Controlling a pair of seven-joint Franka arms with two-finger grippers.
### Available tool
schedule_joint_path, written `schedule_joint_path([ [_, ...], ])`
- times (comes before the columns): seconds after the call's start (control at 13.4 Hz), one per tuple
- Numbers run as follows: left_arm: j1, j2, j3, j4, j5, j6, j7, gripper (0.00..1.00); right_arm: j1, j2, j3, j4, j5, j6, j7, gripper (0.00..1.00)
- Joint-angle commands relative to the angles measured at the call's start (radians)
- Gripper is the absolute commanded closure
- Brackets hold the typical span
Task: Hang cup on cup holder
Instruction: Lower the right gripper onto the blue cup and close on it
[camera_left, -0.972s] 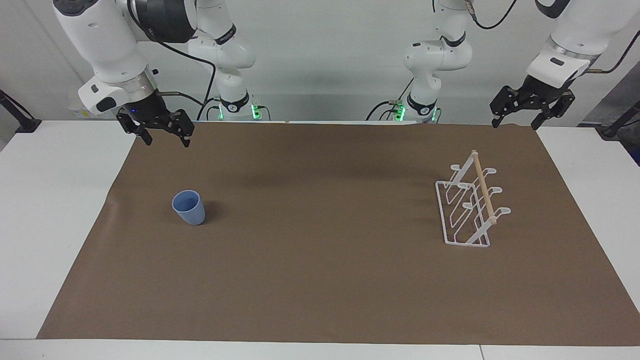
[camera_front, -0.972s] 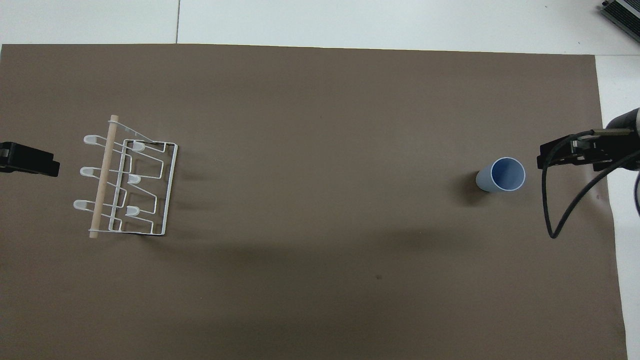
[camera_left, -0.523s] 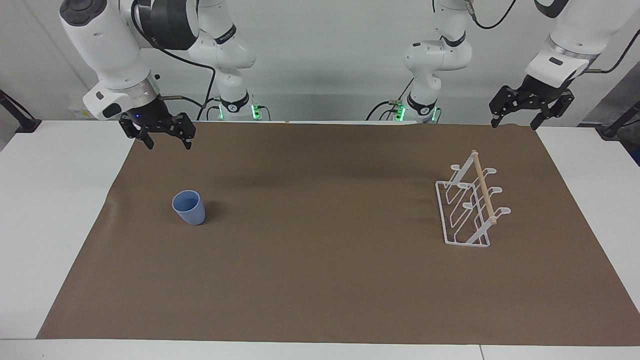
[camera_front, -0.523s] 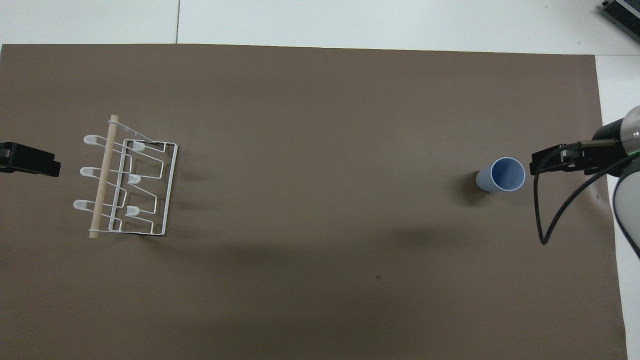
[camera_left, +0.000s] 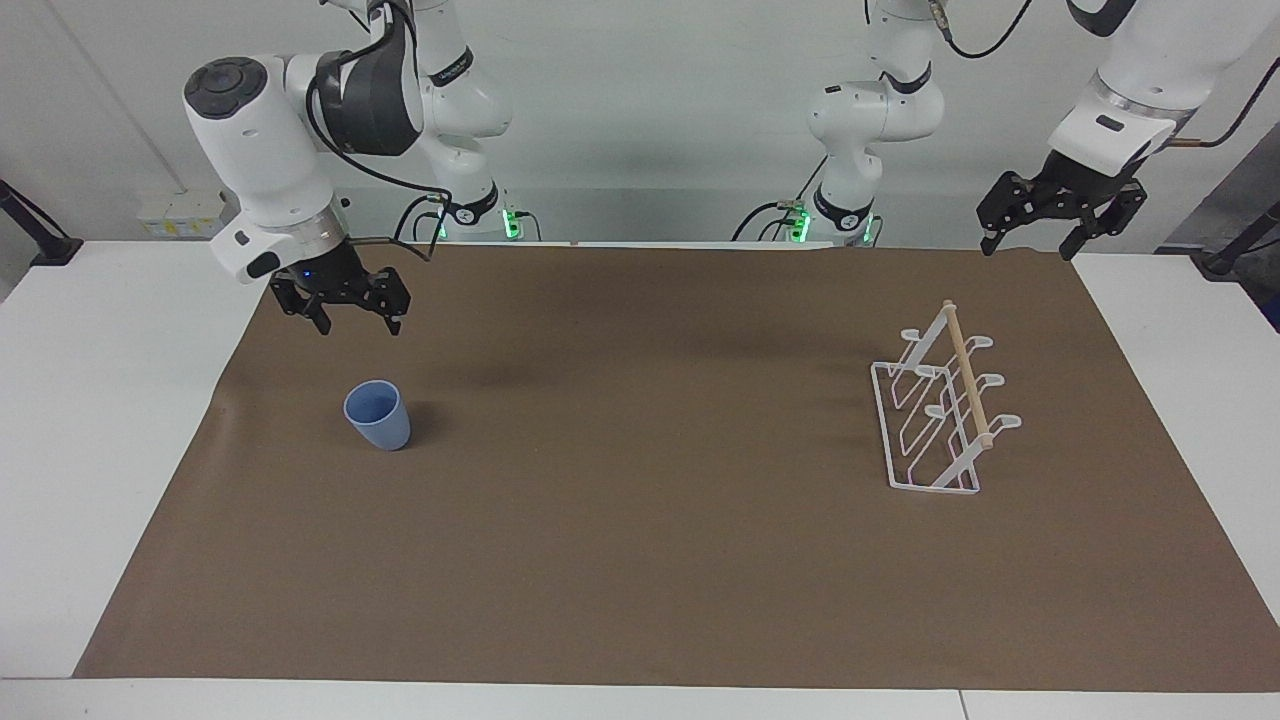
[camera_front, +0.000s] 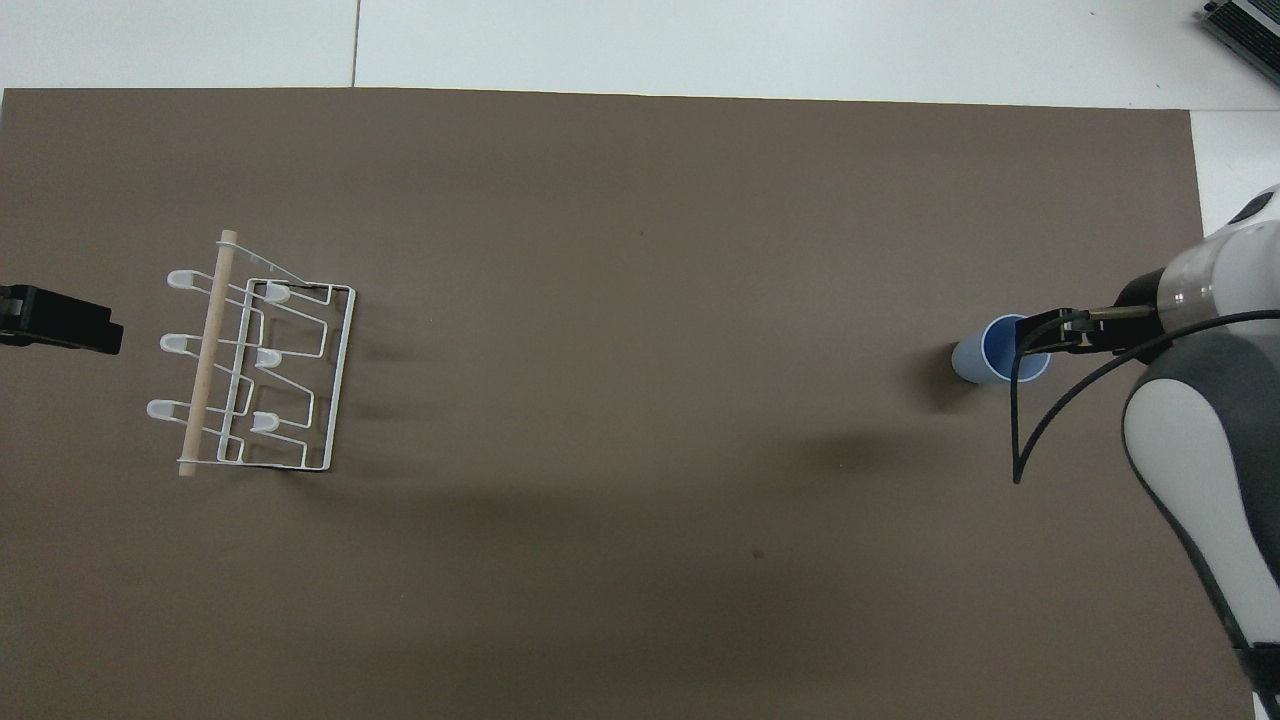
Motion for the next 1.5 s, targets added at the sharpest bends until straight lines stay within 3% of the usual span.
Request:
schedule_joint_path([
  [0.0, -0.002, -0.025, -0.002, -0.025, 0.008, -0.004, 0.004, 0.00, 0.013, -0.013, 0.001, -0.093, 0.022, 0.102, -0.020, 0.03],
  [0.67, -0.009, -0.025, -0.003, -0.025, 0.007, 0.004, 0.004, 0.00, 0.021, 0.102, 0.001, -0.159, 0.020, 0.320, -0.010, 0.08],
  [1.42, -0.009, -0.025, -0.002, -0.028, 0.007, -0.001, 0.005, 0.00, 0.021, 0.132, 0.001, -0.217, 0.016, 0.406, -0.017, 0.11],
])
